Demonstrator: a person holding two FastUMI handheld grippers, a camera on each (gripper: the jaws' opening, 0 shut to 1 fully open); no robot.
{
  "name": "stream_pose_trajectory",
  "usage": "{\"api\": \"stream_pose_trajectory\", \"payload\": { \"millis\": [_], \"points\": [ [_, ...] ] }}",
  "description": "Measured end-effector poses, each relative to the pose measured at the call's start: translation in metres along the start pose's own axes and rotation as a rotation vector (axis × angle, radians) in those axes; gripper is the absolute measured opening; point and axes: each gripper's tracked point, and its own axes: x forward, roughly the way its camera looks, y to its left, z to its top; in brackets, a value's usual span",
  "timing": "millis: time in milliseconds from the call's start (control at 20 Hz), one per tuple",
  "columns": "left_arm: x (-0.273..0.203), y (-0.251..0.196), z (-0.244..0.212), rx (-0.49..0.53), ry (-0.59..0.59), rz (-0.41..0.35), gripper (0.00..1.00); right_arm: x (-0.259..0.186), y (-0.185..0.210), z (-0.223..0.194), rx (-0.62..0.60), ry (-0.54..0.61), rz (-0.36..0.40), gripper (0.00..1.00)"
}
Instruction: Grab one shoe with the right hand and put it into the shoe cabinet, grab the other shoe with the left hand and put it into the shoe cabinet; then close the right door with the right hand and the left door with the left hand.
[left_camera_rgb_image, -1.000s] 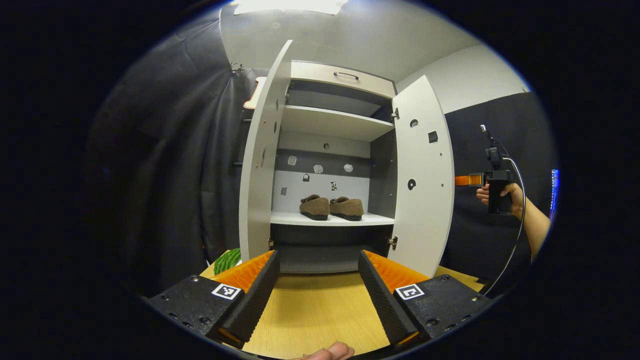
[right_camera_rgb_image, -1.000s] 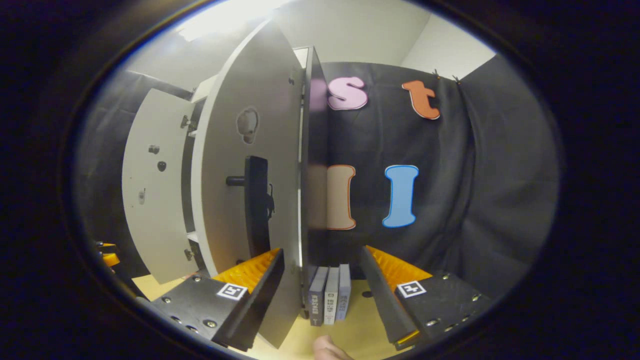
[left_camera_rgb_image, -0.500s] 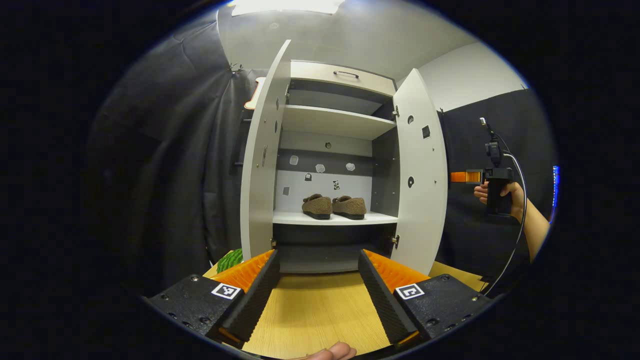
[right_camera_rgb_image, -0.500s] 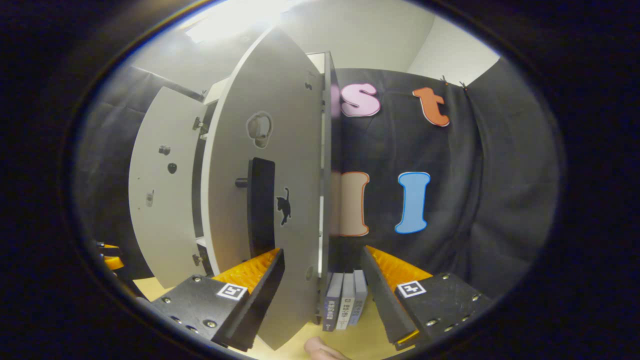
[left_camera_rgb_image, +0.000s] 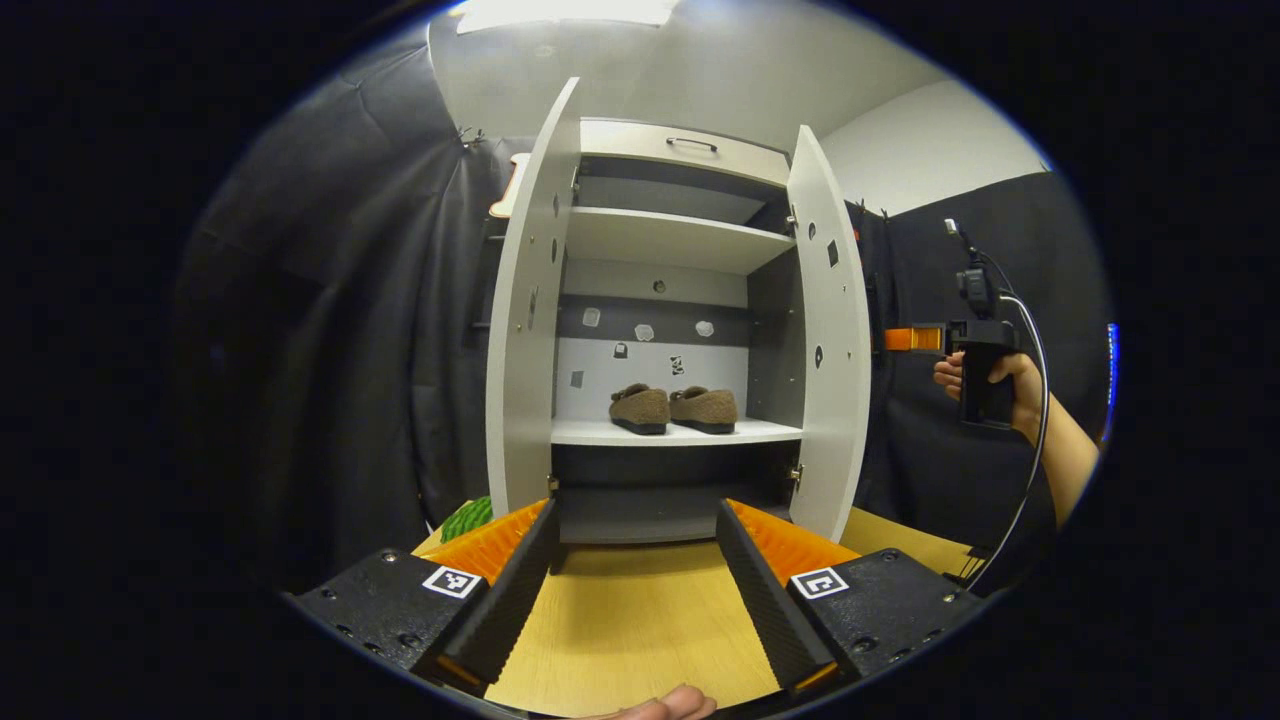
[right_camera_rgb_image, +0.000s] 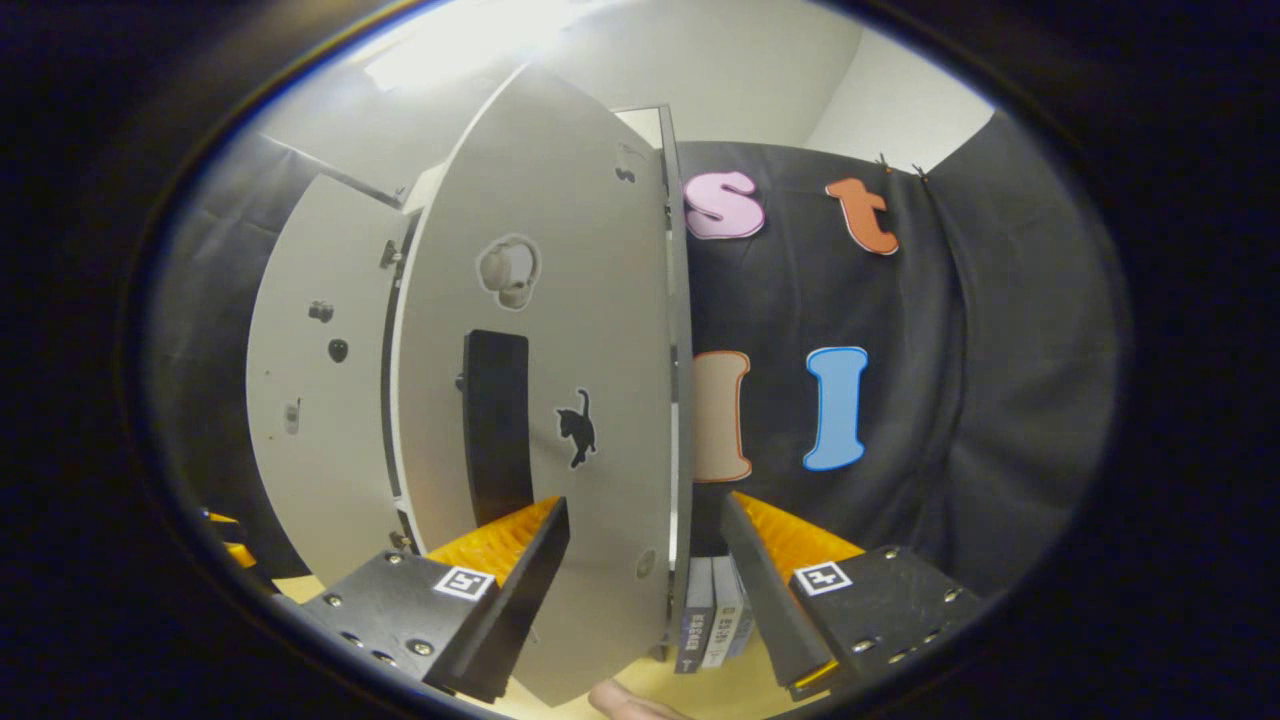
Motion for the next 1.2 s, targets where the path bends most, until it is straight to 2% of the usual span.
{"api": "stream_pose_trajectory", "payload": {
  "millis": [100,150,350,600,850,900,950,1050,1100,1200],
  "points": [
    [0.001,0.001,-0.001,0.006,0.003,0.008,0.97,0.001,0.004,0.000,0.005,-0.007,0.004,0.93],
    [0.001,-0.001,-0.001,0.004,0.005,0.004,0.94,0.002,0.008,-0.001,0.007,-0.008,0.005,0.93],
    [0.004,-0.004,-0.004,0.005,0.015,-0.009,0.97,0.006,0.022,-0.003,-0.012,-0.015,0.009,0.91],
    [0.000,0.003,-0.001,0.019,0.010,0.017,0.97,0.005,0.056,-0.014,0.028,0.014,0.088,0.94],
    [-0.010,0.018,0.004,0.021,-0.004,0.042,0.96,-0.001,0.057,-0.016,0.028,0.011,0.092,0.96],
    [-0.009,0.023,0.003,0.014,-0.006,0.043,0.94,-0.002,0.058,-0.016,0.028,0.012,0.094,0.96],
    [-0.009,0.026,0.005,0.010,-0.011,0.046,0.96,-0.005,0.058,-0.017,0.028,0.013,0.095,0.96],
    [-0.009,0.034,0.009,0.002,-0.019,0.055,0.94,-0.009,0.061,-0.018,0.032,0.011,0.103,0.96],
    [-0.009,0.038,0.009,-0.003,-0.020,0.058,0.96,-0.012,0.062,-0.018,0.035,0.010,0.107,0.96],
    [-0.010,0.046,0.011,-0.006,-0.022,0.066,0.94,-0.018,0.063,-0.020,0.039,0.006,0.114,0.96]
  ]
}}
